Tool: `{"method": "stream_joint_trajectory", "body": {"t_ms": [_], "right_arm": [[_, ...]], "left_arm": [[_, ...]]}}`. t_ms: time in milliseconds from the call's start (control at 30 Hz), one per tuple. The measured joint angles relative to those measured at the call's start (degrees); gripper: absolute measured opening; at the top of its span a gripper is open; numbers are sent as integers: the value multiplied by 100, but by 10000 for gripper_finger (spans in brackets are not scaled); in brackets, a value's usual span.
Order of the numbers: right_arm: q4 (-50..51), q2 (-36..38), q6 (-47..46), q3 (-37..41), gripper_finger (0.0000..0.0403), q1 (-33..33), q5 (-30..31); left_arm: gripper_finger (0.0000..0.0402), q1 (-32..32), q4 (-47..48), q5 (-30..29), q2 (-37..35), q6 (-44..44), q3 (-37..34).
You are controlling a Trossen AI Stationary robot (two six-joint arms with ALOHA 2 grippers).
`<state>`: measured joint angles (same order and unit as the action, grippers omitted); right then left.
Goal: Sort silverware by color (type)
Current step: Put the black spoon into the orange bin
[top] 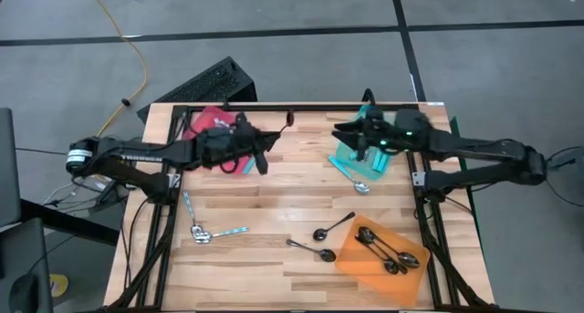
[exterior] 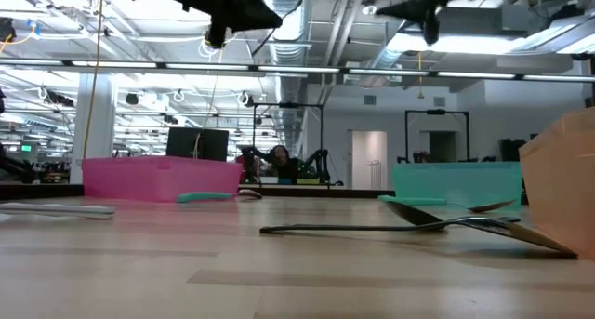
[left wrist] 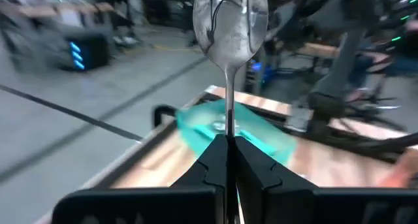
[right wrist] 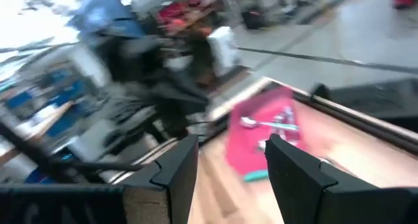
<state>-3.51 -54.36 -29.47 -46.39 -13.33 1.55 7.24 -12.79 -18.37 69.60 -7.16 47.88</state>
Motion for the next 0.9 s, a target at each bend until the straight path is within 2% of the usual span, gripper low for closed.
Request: {"method": "stream_joint_trajectory", "body": {"t_ms": [133,300,400,533,900], "right_arm": [[-364,-608,-205,0,206,172,506],[-1097,-1211,-365,0,225,327,583],[-1554,-1436,-336,-9,240,403,589],[-1819,-1759,-311,-9,253,405,587],[-2635,-2579,-302,-120,256,187,614]], "left_arm": [[0,-393,104,-995,100,501,2],[0,-671,556,-2054,183,645,9],[0,-700,815,-2385,232,496,9],[0,-706,952,-2449,280,454,11],[0,-708,1289,-2409,715,453,13]]}}
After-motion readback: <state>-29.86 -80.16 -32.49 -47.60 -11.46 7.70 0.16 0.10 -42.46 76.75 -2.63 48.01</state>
